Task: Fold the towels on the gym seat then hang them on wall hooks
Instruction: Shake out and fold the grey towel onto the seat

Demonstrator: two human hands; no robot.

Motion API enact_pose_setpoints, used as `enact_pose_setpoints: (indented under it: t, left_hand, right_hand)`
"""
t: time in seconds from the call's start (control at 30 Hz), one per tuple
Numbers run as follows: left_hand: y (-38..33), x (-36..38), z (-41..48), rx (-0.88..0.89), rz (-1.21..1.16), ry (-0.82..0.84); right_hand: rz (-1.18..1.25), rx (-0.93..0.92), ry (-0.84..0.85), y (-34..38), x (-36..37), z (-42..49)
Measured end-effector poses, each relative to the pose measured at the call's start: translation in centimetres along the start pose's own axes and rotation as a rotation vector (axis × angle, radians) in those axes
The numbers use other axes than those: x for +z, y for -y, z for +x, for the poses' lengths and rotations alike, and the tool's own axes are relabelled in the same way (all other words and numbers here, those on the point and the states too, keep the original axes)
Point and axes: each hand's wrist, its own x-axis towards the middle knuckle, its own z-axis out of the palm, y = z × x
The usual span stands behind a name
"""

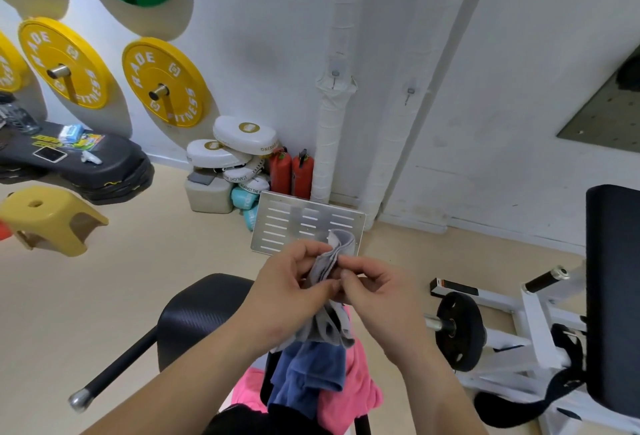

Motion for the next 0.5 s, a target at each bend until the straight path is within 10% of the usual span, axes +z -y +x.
enact_pose_setpoints:
  t: [0.37, 0.5]
  left_hand:
    - [0.0, -0.3, 0.8, 0.11, 0.068, 0.081]
    - [0.5, -0.4, 1.2, 0.161, 0.055, 0.065]
  right_hand:
    - [-0.596, -0.425, 0.18, 0.4, -2.7, 2.9]
    - [-0.687, -0.311, 0.216, 1.4, -2.2, 4.0]
